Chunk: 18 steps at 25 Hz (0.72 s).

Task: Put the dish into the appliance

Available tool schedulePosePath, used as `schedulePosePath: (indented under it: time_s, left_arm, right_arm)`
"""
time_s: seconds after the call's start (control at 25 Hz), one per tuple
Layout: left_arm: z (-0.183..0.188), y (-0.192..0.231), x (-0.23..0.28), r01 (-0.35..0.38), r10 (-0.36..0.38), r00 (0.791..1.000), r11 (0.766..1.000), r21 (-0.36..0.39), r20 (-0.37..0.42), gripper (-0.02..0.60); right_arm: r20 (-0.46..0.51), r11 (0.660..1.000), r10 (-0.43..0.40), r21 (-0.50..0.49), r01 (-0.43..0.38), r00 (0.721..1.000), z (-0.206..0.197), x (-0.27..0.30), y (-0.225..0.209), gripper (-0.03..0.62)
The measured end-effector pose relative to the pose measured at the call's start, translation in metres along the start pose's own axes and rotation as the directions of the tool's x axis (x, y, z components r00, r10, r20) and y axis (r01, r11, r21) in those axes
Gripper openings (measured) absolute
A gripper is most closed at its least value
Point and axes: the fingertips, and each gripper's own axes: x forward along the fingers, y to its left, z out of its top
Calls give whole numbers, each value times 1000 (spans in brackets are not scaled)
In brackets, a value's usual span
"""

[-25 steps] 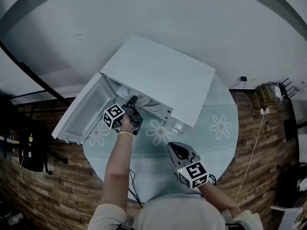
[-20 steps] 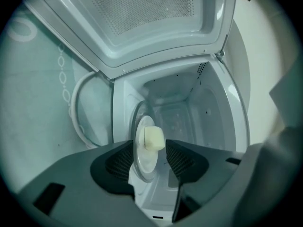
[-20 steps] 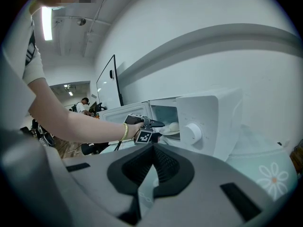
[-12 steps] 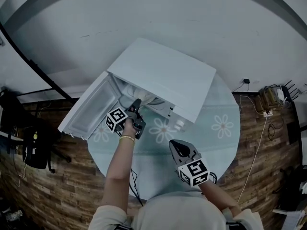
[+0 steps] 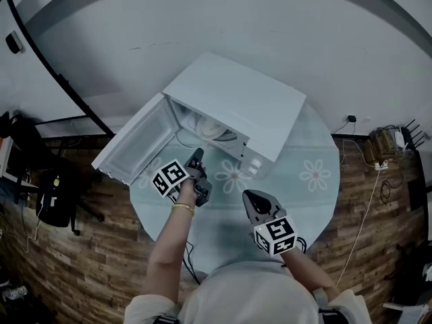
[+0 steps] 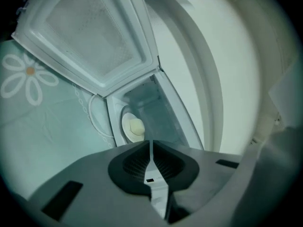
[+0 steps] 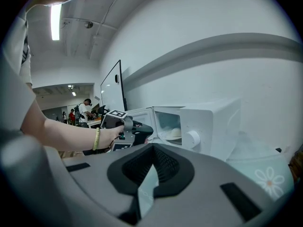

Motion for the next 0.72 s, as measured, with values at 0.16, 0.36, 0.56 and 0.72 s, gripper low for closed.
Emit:
schedulePosePath:
  time_s: [0.16,0.36,0.56,0.72]
  left_arm:
    - [-19,-16,-29,12,-12,1000,998,66,0,11]
    - [-43,-31,-63,21,-20,1000,990,138,-6,9]
    - [-66,-41,-97,5,-1,1000,972,235,-16,9]
    - [-81,-44,-121,-13,15,1000,964,266,-5,9]
  right_arm:
    - [8,1000,8,-11,-8,1000,0,-9,5,5]
    - [11,1000,15,-7,-15,1000,-1,-21,9,5]
    - [16,1000,19,9,-19,1000,-4,-32,12,5]
    - [23,1000,19,11,-20,1000,-5,-41,15,5]
